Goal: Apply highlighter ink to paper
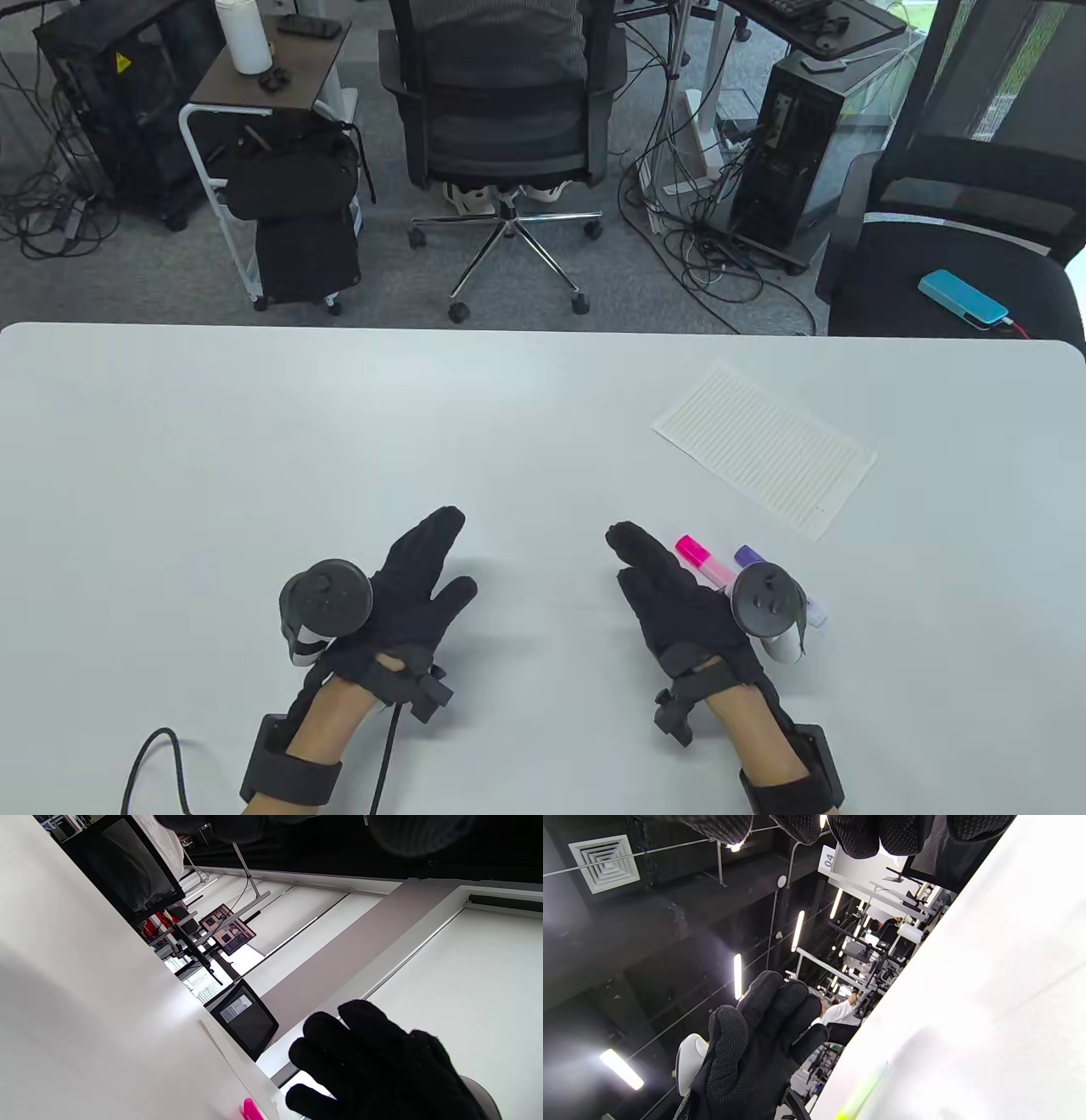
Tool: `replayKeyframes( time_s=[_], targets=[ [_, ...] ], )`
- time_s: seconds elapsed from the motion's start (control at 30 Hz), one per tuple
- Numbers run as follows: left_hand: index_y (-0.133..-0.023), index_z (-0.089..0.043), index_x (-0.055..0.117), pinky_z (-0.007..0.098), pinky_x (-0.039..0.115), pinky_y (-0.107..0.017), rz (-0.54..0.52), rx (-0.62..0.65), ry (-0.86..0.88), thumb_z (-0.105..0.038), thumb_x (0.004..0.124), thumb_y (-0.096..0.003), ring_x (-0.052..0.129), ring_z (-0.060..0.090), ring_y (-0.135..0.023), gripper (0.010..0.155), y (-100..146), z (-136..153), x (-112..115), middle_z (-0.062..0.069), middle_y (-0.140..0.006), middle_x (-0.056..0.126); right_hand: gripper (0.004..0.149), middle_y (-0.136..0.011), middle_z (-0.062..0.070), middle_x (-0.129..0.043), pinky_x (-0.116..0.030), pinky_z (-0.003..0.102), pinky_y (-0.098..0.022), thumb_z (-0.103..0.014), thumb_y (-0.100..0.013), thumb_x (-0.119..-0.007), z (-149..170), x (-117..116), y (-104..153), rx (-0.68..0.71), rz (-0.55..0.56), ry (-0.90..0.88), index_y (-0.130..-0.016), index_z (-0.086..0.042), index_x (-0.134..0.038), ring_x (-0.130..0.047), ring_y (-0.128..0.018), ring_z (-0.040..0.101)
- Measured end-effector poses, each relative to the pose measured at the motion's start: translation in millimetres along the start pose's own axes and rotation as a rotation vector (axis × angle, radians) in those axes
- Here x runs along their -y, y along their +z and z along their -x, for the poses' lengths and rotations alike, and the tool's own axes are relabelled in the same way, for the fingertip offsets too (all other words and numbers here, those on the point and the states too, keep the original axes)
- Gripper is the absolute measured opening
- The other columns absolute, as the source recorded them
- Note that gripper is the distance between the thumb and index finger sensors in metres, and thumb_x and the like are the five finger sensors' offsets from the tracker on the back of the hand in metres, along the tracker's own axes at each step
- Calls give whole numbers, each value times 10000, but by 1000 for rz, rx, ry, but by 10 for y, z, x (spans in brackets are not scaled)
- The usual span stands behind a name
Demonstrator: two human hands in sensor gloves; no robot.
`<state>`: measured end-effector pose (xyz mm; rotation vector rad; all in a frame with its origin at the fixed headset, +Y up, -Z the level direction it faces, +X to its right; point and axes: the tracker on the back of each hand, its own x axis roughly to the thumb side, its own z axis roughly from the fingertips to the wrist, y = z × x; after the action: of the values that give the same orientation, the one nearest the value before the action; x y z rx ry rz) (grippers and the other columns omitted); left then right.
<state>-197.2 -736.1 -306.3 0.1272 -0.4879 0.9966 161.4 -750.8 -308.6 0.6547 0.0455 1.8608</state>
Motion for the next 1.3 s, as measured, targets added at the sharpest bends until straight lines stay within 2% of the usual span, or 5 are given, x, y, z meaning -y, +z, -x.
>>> replayKeyframes(
  time_s=[0.77,0.9,1.07,1.13,1.3],
  targets=[
    [-1074,-244,357,665,486,-704,11,31,-1,-614,664,-441,492,411,-1039,795,-8,-24,14,91,-1128,463,594,-1201,248,-413,-453,745,-676,-459,-670,-575,79,-87,-15,-32,-59,32,-1159,-186,-378,-434,-1042,560],
    [-1074,-242,363,664,487,-704,6,19,-7,-612,666,-441,498,413,-1036,793,1,-1,15,90,-1126,468,590,-1197,268,-397,-395,770,-668,-460,-671,-584,-29,173,21,-64,83,87,-1150,-160,-416,-395,-1039,575],
    [-1073,-239,379,665,489,-703,7,7,-18,-610,666,-441,505,413,-1034,787,5,19,6,93,-1124,478,594,-1184,296,-384,-315,788,-662,-551,-659,-640,-123,851,138,-358,369,284,-985,-55,-661,-319,-1034,597],
    [-1073,-237,384,665,491,-703,7,5,-29,-609,666,-442,508,412,-1034,785,7,13,1,92,-1124,480,587,-1171,311,-369,-295,785,-654,-528,-663,-644,-67,1131,152,-577,468,332,-961,-23,-679,-299,-1015,613],
    [-1072,-235,394,665,493,-702,16,8,-42,-607,666,-442,512,414,-1033,781,3,8,12,94,-1122,486,540,-1162,313,-353,-302,770,-658,-448,-663,-702,323,1650,-18,-1072,516,507,-983,-14,-673,-273,-1009,617]
  ],
)
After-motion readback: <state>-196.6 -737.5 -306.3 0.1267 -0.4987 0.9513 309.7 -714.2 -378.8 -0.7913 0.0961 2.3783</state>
